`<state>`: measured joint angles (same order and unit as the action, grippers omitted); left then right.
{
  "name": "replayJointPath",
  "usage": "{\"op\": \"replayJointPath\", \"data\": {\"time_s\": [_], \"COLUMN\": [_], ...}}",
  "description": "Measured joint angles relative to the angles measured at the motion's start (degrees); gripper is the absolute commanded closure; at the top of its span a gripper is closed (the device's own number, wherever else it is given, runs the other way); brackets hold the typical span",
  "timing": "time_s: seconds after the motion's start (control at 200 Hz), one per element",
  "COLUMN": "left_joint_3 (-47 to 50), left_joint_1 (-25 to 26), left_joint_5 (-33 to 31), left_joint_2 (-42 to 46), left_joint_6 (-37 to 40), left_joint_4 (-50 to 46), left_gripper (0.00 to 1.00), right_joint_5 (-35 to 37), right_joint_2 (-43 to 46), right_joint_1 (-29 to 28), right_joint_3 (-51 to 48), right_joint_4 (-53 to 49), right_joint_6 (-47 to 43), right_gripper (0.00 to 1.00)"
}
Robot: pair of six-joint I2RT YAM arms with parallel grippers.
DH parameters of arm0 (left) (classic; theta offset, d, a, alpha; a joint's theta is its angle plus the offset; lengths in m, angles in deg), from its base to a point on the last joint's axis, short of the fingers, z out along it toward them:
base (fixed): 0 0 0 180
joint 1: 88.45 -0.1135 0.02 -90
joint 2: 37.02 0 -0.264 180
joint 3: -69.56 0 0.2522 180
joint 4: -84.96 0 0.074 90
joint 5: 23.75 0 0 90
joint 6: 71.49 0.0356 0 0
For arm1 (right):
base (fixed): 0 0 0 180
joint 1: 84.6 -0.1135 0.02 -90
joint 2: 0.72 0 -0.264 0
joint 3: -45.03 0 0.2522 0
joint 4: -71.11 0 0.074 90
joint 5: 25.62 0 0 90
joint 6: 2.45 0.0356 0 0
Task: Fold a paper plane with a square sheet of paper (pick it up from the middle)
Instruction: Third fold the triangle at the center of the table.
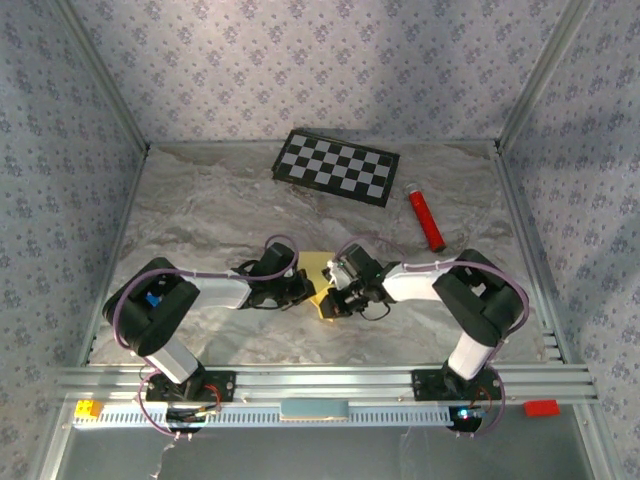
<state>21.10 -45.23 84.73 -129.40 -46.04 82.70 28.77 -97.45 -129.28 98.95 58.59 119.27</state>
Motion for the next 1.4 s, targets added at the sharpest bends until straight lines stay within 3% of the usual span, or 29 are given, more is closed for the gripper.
{"op": "replayJointPath", "data": {"time_s": [0.4, 0.61, 1.009, 1.399], "left_joint_3": [0.0, 0.02, 0.02, -0.07], "left_joint_1": [0.02, 0.04, 0.31, 0.42], "left_joint_5": [-0.09, -0.15, -1.31, -1.36], "left_joint_2": [0.0, 0.0, 0.02, 0.07], "left_joint_6": [-0.04, -0.57, -1.14, -1.05], "left_joint_4": [0.0, 0.11, 0.31, 0.09], "left_gripper": [1.0, 1.0, 1.0, 1.0], "right_joint_5": [0.0, 1.14, 3.45, 4.35], "right_joint_2": [5.86, 11.47, 2.19, 6.12], "right_joint_1": [-0.24, 0.15, 1.31, 2.51], "right_joint_3": [-5.66, -3.19, 1.36, -2.05], "right_joint_4": [-1.03, -5.14, -3.26, -4.79], "right_joint_6": [2.29, 5.16, 9.4, 9.6], "right_gripper": [0.96, 0.98, 0.99, 0.98]}}
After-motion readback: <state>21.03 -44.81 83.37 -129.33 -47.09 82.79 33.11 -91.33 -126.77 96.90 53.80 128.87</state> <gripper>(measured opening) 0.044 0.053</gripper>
